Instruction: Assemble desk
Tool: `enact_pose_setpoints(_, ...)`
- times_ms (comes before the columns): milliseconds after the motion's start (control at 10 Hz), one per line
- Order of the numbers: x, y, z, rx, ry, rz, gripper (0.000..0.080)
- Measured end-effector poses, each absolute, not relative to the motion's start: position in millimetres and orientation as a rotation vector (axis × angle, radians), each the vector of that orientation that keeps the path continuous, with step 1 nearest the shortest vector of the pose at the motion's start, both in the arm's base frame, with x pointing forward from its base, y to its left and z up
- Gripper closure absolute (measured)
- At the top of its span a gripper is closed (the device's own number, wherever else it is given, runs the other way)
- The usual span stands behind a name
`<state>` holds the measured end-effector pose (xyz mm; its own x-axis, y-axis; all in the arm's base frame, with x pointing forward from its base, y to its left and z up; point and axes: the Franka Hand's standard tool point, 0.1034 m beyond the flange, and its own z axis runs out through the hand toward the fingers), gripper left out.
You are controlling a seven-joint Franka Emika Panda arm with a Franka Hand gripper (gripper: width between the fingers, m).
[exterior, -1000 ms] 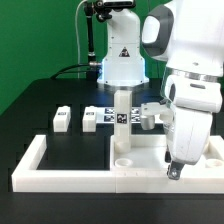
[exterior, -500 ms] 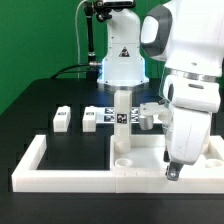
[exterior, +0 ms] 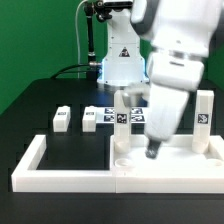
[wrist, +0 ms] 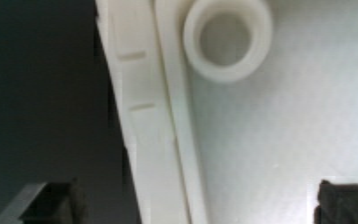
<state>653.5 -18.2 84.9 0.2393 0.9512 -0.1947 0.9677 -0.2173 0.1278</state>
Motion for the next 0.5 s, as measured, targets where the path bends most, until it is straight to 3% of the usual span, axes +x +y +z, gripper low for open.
enact_pose_setpoints(200, 663, -41, 117.8, 2.39, 1.642, -0.13, 0.0151)
enact_pose_setpoints(500, 670, -42, 118.6, 2.523, 1.405, -0.094, 0.0151)
